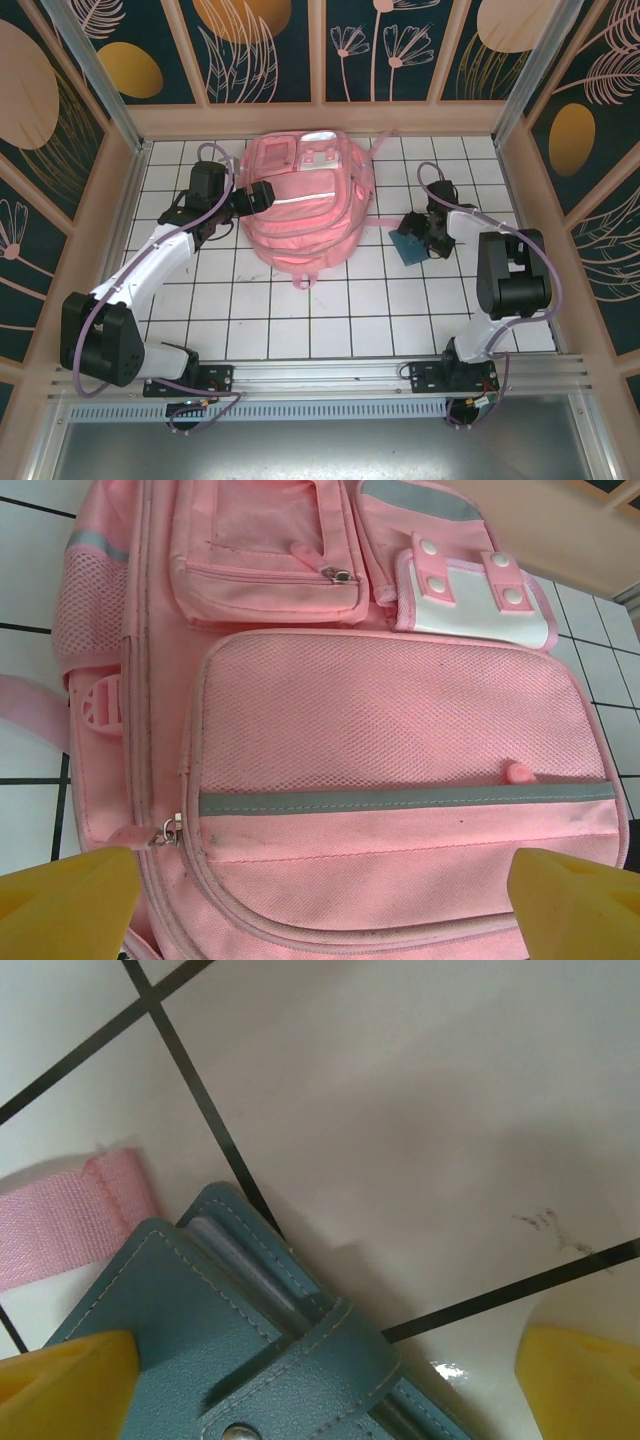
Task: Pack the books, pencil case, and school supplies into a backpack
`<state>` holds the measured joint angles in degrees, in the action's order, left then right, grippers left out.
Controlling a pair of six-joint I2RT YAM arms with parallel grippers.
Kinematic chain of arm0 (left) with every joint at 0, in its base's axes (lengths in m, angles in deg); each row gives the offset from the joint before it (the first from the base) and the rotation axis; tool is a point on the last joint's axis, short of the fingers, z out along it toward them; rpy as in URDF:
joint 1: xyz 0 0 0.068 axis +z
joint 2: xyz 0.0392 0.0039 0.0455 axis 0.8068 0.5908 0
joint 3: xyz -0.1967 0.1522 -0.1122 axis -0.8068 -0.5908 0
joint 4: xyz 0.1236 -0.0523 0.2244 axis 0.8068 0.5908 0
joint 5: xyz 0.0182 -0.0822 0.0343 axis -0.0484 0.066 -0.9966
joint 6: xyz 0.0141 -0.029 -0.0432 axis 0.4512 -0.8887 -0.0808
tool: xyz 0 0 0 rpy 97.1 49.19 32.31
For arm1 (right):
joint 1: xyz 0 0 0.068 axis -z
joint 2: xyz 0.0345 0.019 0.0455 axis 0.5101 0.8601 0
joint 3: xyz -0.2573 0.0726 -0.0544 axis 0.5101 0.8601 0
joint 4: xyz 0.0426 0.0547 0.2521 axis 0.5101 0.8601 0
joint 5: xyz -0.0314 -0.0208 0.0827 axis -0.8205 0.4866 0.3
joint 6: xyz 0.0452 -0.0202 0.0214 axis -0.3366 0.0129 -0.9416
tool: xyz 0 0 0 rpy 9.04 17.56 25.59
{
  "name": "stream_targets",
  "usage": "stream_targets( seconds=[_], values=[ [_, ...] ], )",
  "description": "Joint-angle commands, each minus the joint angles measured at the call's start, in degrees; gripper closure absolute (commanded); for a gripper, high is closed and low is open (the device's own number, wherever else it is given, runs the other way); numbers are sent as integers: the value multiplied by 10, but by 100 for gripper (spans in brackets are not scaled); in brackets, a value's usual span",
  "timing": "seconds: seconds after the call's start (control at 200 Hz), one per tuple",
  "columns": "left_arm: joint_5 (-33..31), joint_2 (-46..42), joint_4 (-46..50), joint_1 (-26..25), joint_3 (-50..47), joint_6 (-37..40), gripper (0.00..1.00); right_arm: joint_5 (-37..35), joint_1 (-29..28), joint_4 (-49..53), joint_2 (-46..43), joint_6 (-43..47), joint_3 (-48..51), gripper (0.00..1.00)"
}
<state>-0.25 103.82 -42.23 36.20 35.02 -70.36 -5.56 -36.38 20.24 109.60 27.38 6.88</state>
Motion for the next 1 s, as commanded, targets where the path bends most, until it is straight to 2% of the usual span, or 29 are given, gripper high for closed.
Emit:
stream_targets(
  seconds=[0.0,0.135,0.3,0.415,0.535,0.641,0.736,0.861,0.996],
  values=[
    [1,1,-11,-2,5,-5,5,39,-5,7,3,25,-8,1],
    [-8,6,-8,-2,2,1,5,69,-17,-5,-22,7,26,2],
    [-3,21,-12,-2,4,3,5,90,-49,1,-52,-17,50,7],
    [2,27,-16,-2,6,3,5,109,-78,-3,-70,-37,69,13],
    [5,29,-21,-2,4,2,5,127,-97,-23,-84,-47,83,24],
    [6,28,-21,-2,4,2,5,61,-90,-10,-91,-57,70,32],
    [6,24,-20,-2,3,3,5,34,-73,-4,-94,-73,58,38],
    [5,16,-19,-2,-2,1,5,32,-36,-29,-106,-110,67,38],
    [6,12,-21,-1,-4,-1,5,64,-1,-70,-82,-109,64,38]
  ],
)
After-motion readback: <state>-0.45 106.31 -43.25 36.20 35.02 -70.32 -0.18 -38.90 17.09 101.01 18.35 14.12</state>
